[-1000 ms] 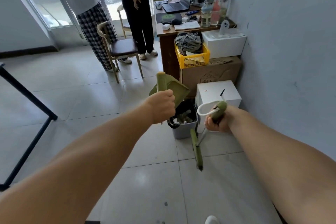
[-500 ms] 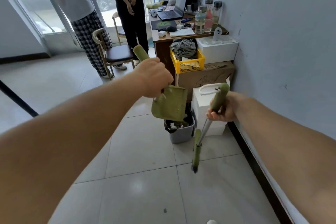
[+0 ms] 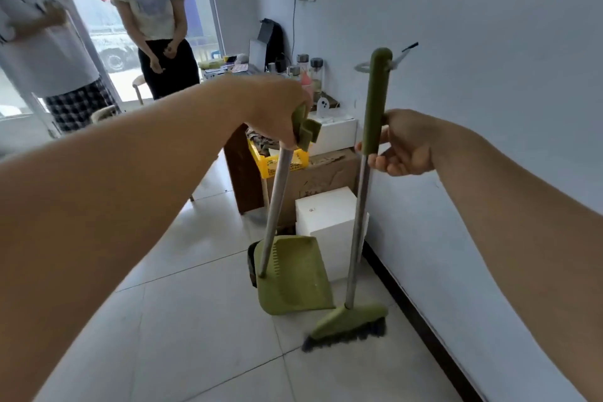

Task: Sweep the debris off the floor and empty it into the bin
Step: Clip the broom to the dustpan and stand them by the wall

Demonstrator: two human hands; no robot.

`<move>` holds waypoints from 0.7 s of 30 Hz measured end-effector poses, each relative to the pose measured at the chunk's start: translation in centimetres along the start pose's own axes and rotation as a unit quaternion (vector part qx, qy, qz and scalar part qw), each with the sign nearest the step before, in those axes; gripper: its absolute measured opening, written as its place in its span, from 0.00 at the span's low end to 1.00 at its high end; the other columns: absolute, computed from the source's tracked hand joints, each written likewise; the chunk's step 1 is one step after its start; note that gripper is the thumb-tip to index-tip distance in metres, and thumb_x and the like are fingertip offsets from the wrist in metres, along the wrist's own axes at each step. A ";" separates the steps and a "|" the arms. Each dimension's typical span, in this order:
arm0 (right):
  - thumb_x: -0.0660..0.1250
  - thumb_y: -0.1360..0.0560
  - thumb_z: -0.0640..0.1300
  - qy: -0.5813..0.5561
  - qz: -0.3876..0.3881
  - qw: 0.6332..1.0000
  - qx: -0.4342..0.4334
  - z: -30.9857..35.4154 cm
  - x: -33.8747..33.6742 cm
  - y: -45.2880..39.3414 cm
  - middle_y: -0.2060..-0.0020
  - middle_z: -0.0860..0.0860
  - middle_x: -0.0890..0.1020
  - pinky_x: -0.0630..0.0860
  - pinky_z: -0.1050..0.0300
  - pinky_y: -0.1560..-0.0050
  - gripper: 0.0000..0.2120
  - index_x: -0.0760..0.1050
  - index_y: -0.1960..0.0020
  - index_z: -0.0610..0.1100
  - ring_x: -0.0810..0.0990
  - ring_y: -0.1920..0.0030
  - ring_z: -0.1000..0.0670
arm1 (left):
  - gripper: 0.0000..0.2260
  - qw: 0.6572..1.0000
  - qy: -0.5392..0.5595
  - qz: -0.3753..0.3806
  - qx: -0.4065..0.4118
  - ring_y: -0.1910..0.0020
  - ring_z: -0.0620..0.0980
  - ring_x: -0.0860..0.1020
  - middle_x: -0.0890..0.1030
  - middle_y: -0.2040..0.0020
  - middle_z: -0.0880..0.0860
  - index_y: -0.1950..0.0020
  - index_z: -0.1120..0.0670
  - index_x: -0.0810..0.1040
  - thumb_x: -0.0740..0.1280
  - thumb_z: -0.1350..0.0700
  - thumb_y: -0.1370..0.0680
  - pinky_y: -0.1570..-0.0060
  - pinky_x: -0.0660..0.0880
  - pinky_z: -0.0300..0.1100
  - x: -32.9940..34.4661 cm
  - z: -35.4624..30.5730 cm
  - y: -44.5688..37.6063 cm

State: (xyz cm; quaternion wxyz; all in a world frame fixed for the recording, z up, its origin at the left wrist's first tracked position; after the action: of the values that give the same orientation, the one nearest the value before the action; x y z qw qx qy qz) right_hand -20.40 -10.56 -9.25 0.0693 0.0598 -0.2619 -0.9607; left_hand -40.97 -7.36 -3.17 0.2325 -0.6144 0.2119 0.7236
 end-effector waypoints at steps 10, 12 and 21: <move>0.46 0.31 0.77 0.034 0.000 0.995 -0.093 3.6 -7.2 -0.8 0.71 0.46 0.74 0.68 0.64 0.76 0.43 0.77 0.46 0.40 0.68 0.75 0.52 | 0.13 0.994 0.076 0.065 0.053 0.54 0.50 0.77 0.80 0.56 0.50 0.53 0.53 0.78 0.78 0.51 0.32 0.53 0.74 0.43 1.5 -2.4 -12.0; 0.51 0.31 0.76 0.058 -0.013 0.991 -0.116 4.0 -8.6 -1.2 0.72 0.48 0.73 0.68 0.64 0.77 0.41 0.76 0.44 0.40 0.68 0.75 0.53 | 0.14 0.991 0.088 0.078 0.065 0.53 0.51 0.77 0.80 0.55 0.49 0.52 0.52 0.78 0.78 0.50 0.32 0.48 0.75 0.46 2.6 -3.4 -14.7; 0.67 0.25 0.47 0.177 -0.135 0.959 -0.176 5.4 -12.8 -2.3 0.78 0.52 0.68 0.62 0.65 0.79 0.07 0.75 0.58 0.43 0.64 0.80 0.55 | 0.15 0.975 0.125 0.120 0.142 0.58 0.46 0.75 0.78 0.57 0.46 0.51 0.47 0.75 0.77 0.47 0.31 0.58 0.71 0.40 5.4 -8.8 -22.7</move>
State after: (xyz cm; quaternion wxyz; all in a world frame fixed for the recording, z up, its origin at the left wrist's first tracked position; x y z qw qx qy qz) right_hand -8.87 -3.83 -4.83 -0.0062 0.2507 -0.0619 -0.9661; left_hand -21.24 6.06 -10.37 0.1999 -0.6310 0.4121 0.6261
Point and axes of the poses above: each hand's wrist, its own y-axis away from the middle knuckle, its own x-axis out of the palm, z = x × y, the point moved 2 cm from there along -y, towards the middle knuckle
